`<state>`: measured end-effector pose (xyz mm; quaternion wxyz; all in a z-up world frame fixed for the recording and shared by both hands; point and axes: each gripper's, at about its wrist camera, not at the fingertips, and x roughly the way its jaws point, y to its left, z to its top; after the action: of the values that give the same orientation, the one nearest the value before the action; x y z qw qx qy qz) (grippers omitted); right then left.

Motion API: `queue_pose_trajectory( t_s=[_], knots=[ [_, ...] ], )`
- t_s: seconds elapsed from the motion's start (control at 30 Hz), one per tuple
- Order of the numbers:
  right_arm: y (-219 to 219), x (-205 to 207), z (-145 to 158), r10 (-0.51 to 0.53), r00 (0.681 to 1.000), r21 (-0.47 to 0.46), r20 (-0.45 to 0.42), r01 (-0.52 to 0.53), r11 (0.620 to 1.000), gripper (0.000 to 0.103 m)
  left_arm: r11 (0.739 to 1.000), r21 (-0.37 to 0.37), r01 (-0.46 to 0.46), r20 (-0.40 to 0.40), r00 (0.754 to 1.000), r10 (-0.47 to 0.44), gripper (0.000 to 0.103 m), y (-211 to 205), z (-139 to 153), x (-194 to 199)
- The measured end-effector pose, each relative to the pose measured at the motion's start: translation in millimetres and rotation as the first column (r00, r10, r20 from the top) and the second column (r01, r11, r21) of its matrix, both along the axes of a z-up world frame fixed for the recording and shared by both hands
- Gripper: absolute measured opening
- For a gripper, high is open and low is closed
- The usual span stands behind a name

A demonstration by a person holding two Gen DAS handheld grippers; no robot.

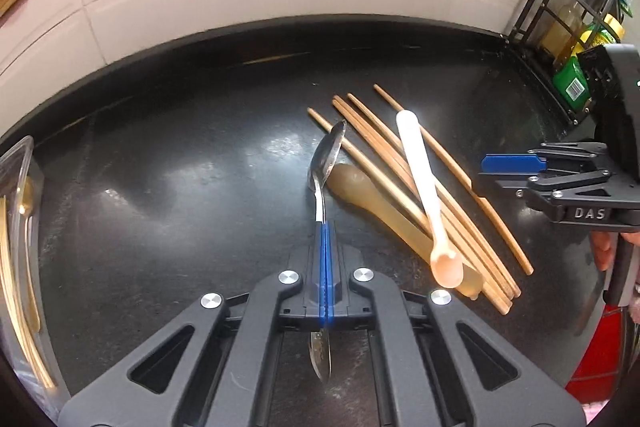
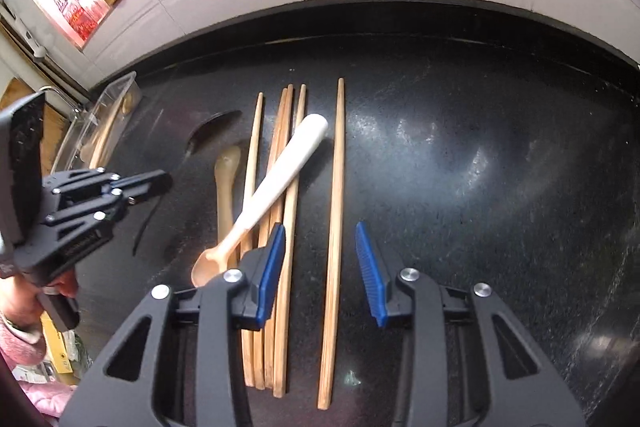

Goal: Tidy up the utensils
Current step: 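Close the left tool on the silver spoon while the right tool grasps a single chopstick, then lift the silver spoon and chopstick and carry them over the container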

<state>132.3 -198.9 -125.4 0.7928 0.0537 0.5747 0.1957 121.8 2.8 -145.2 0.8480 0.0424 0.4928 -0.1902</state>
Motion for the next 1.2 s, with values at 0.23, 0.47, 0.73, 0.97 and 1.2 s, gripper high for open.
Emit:
queue_pose_trajectory(
  t_s=[0.23, 0.47, 0.73, 0.97, 1.2],
  knots=[
    [10, 3, -6, 0.028, 1.0, -0.058, 0.002, -0.028, 0.998, 0.037, 1.0, -0.019, -0.023, -0.002, 1.0, 0.023, 0.0, 11, 1, -4],
    [10, 5, -14, 0.037, 0.999, -0.079, -0.005, -0.037, 0.996, 0.027, 0.998, -0.039, -0.039, 0.02, 0.999, 0.04, 0.0, 35, 12, -13],
    [10, 8, -17, 0.024, 1.0, -0.092, -0.006, -0.024, 0.995, 0.007, 0.997, -0.043, -0.057, 0.02, 0.998, 0.058, 0.0, 38, 21, -13],
    [-2, 4, -1, -0.022, 1.0, -0.071, 0.021, 0.023, 0.997, 0.007, 0.997, -0.038, -0.06, 0.031, 0.998, 0.061, 0.0, 33, 24, -10],
    [-5, 9, 40, -0.054, 0.995, -0.019, 0.081, 0.056, 0.998, 0.007, 0.994, -0.053, -0.1, 0.06, 0.993, 0.103, 0.0, 40, 42, -7]
  ],
)
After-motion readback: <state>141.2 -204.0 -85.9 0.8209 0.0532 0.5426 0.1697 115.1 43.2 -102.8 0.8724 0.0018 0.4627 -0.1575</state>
